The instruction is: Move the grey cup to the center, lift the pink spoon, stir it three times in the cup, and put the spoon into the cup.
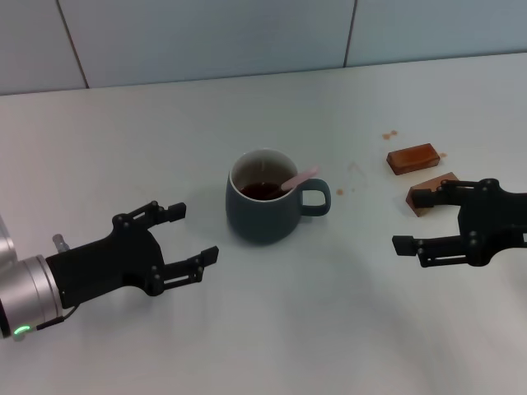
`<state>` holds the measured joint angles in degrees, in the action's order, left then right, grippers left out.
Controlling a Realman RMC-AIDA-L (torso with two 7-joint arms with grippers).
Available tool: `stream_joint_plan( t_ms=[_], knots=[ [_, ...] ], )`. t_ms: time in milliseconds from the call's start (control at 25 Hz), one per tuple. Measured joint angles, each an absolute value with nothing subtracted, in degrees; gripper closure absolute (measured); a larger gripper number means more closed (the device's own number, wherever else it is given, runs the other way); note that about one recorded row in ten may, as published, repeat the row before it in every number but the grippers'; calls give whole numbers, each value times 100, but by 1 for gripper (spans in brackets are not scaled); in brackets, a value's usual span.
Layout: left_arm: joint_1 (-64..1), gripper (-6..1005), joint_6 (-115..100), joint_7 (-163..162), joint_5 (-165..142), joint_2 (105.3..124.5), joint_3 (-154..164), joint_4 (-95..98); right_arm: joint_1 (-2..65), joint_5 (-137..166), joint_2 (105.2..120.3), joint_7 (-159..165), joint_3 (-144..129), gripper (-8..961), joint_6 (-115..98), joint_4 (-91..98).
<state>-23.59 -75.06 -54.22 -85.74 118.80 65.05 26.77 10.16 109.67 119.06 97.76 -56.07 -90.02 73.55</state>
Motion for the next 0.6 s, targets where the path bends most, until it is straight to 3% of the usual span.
stream_joint_plan(
  t_ms=[600],
  knots=[
    [-2396,149,-7479,-5425,-8585,11868,6548,2671,1073,10786,11930,9387,-5591,108,-8922,6911]
  ],
)
